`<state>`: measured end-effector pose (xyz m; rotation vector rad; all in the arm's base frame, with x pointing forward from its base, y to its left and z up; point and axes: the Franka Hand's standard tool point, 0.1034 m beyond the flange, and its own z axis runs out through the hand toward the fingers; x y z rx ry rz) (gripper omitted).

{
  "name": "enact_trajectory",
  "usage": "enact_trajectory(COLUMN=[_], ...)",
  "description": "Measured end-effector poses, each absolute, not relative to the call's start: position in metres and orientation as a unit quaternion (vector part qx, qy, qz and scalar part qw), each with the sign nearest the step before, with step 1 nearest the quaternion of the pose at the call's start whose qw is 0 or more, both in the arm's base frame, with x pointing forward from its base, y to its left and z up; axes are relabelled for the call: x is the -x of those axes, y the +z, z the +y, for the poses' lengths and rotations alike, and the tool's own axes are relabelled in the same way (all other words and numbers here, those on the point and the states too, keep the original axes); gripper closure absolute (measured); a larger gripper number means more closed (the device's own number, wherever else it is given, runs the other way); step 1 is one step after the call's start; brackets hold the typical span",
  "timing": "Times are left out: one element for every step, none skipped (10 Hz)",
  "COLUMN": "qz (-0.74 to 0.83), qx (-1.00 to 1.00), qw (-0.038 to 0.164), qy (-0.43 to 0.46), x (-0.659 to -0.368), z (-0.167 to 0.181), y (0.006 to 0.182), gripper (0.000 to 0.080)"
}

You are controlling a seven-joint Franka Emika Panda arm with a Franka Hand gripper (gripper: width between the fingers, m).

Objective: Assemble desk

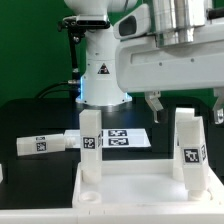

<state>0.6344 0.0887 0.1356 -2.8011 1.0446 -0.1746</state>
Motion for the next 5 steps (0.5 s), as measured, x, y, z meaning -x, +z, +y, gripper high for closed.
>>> enact_trajectory(qz=[0.356, 0.363, 0.367, 0.368, 0.370], qx=[0.930, 0.928, 0.927, 0.927, 0.926], qw=[0.069, 0.064, 0.057, 0.056, 0.056], qy=[-0.055, -0.049, -0.044, -0.046, -0.046], x=[-0.6325, -0.6304, -0.6296, -0.6304, -0.6303], z=[0.0921, 0.0970, 0.0985, 0.0963, 0.0957], y=[0.1309, 0.1261, 0.1250, 0.1254, 0.1251], gripper=[0.0150, 0.0150, 0.0150, 0.0261, 0.0397])
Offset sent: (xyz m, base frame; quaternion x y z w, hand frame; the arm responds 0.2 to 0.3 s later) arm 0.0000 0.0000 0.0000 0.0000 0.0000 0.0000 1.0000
